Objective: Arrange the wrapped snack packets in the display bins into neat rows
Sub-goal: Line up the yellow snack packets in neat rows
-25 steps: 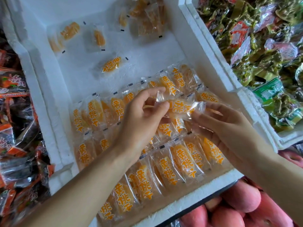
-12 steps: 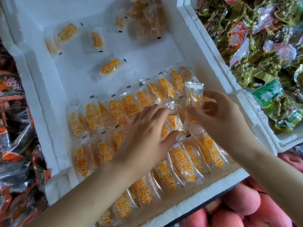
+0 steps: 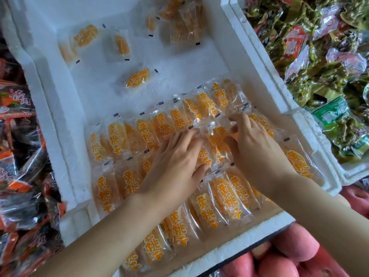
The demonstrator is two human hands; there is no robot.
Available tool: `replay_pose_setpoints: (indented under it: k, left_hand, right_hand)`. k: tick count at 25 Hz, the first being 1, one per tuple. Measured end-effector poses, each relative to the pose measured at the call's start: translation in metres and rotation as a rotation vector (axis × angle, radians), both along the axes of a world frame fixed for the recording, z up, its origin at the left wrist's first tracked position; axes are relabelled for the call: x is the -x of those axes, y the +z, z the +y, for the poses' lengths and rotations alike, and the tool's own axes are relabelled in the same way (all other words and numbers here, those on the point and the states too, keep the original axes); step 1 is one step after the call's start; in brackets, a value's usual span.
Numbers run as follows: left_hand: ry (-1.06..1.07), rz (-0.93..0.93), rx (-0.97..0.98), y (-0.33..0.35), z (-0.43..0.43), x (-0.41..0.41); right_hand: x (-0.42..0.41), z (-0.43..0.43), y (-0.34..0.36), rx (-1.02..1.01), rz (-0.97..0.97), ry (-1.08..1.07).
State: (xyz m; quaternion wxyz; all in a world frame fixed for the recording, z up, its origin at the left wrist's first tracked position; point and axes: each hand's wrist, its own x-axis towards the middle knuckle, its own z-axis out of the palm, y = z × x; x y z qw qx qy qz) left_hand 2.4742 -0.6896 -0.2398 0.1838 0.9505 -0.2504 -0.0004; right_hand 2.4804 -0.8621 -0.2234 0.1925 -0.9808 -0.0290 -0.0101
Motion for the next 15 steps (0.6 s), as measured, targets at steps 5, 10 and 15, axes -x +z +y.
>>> replay_pose_setpoints:
  k: [5,10,15]
  left_hand:
    - [-0.008,-0.046,-0.009,-0.0004,-0.0006,0.0022]
    - [-0.009,-0.099,-0.032,-0.0023,-0.0027,0.0025]
    - [-0.033,-0.105,0.015,-0.0020,0.0005,0.0007]
  right_hand:
    - [0.0014,-0.0062,-0.0027,0.109,0.023,0.078]
    - [-0.0003,-0.0067,0.0007,0.110,0.041,0.064]
    - [0.0020,-0.0105,0.0012,0.252,-0.096,0.127]
